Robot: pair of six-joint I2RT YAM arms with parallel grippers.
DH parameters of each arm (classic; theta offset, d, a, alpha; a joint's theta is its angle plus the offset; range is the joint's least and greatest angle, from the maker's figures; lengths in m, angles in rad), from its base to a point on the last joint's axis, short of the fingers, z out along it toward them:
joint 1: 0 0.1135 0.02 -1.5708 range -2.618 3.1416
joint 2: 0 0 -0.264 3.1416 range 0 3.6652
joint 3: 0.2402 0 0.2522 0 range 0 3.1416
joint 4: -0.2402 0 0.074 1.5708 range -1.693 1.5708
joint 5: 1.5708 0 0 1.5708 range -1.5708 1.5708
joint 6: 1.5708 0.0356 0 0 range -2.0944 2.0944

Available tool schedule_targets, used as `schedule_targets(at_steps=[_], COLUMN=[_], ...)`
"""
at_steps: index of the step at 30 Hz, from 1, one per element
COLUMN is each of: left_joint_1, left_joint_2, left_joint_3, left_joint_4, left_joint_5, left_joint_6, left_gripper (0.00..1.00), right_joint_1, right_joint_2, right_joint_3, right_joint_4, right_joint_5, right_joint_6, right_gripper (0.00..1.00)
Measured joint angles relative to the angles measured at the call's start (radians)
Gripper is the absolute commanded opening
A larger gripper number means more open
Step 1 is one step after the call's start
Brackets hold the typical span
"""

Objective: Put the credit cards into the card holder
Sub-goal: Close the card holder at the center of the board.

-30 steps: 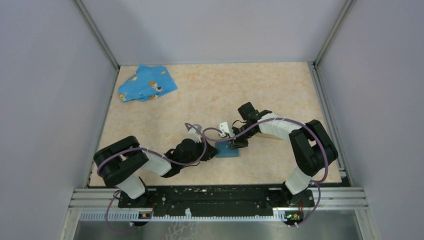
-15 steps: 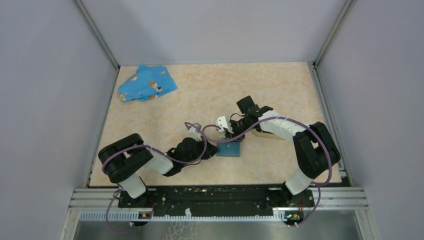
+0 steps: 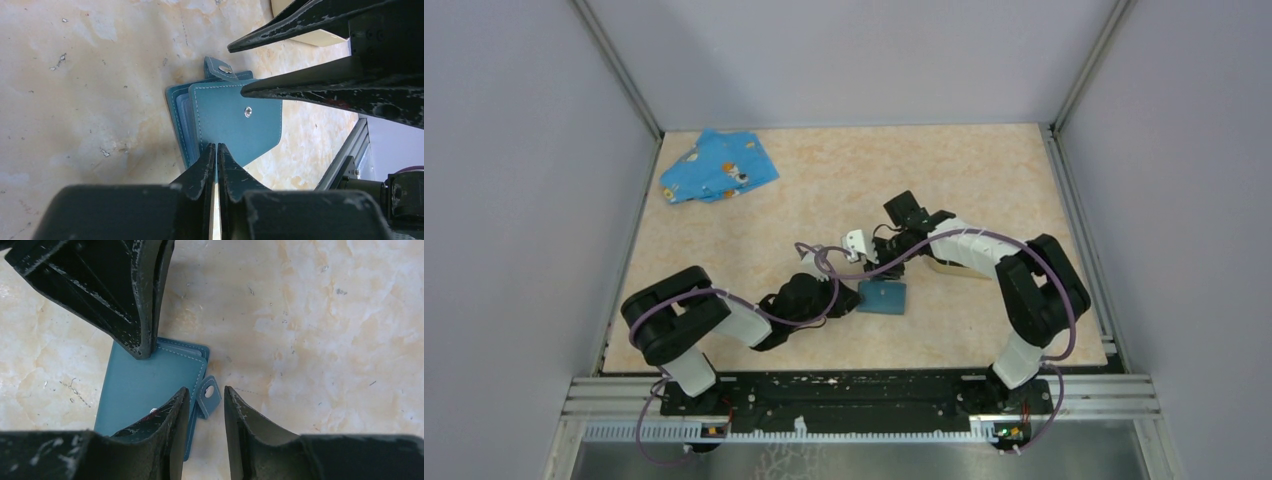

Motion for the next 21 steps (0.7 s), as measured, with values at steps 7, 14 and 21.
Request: schedule_targets(at_steps=[7,14,21], left_joint_1=[0.001,0.003,0.004], left_joint_2=[0.000,0.001,0.000], left_joint_3=[0.001,0.001,0.001], left_joint_4=[0.000,0.000,-0.003], left_joint_5=[0.004,0.008,0.008], left_joint_6=[0.000,0.000,-0.005], left_gripper=[0.09,0.09,0.05], right_joint_1=[0.019,0.032,0.024], right_joint_2=[0.021,0.037,0.032], right_joint_3=[0.010,0.029,0.029], right_joint_4=[-0.002,-0.006,-0.025], right_joint_5=[0.029,0.054,0.032], right_joint_6=[0.026,0.054,0.080], right_gripper=[0.25,0.00,0.00])
